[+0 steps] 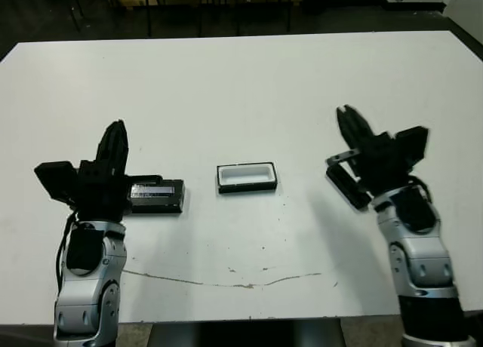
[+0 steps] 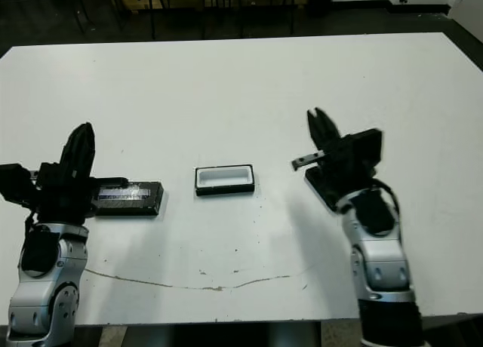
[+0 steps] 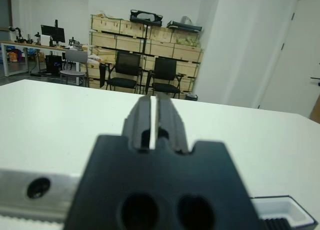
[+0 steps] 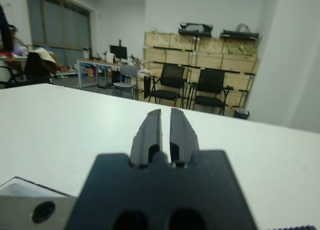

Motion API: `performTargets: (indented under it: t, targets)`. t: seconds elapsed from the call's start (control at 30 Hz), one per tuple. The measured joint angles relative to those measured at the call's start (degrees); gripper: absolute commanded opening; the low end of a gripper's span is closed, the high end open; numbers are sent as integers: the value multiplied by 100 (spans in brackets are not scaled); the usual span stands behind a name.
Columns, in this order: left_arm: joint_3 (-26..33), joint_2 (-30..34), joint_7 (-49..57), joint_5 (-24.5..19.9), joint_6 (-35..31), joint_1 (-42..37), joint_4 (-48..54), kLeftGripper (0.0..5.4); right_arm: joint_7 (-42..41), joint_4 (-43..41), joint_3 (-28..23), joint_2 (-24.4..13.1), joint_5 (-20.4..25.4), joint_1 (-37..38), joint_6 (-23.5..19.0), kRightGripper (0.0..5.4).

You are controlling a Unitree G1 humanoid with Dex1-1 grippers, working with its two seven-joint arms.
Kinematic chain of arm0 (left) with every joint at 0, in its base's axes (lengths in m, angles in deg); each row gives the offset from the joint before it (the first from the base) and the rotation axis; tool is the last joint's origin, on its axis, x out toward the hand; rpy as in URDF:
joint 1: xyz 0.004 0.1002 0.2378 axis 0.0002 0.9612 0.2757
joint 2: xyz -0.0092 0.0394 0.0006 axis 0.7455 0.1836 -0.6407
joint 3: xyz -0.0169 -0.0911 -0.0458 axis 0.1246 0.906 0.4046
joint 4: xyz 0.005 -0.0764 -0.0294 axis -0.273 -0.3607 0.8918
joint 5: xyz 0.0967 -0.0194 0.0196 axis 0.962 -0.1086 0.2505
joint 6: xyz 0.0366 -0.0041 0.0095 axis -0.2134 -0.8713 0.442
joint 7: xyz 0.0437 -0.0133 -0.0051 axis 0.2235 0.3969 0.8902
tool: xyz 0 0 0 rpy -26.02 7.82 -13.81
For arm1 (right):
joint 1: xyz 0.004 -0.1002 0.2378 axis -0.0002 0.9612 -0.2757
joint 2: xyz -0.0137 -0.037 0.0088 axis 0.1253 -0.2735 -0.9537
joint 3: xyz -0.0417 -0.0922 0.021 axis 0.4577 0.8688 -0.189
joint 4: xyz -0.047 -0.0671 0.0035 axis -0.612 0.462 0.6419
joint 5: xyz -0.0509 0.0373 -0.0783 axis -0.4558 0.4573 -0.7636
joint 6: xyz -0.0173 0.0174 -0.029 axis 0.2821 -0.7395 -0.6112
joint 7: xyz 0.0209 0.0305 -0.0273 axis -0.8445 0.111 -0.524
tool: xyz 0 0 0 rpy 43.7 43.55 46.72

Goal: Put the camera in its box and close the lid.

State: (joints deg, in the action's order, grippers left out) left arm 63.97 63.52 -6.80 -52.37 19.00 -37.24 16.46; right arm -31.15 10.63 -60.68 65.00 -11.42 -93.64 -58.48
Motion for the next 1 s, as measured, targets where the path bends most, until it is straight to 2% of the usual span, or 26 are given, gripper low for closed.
performTargets:
  t: [0.2,0.33,0.47,0.57,0.73,1.0]
  targets:
    - [-20,0,-1,6,2,8,6,1,-390,-225,-467,-758,307,30,-363,0]
    - [-30,-2,-1,-1,2,15,15,1,-644,-417,-670,-1152,636,215,-986,0]
    - [-32,-3,-1,-7,1,18,17,0,-1059,-662,-696,-1702,788,464,-1620,46]
    - [-34,-3,-9,-10,2,20,16,0,-1364,-724,-691,-2000,860,576,-1846,95]
    - [-29,-2,-24,-11,3,20,16,0,-1752,-695,-643,-2063,922,749,-1838,184]
    - [-23,2,-24,-9,2,20,15,0,-1812,-567,-534,-2034,839,1020,-1720,326]
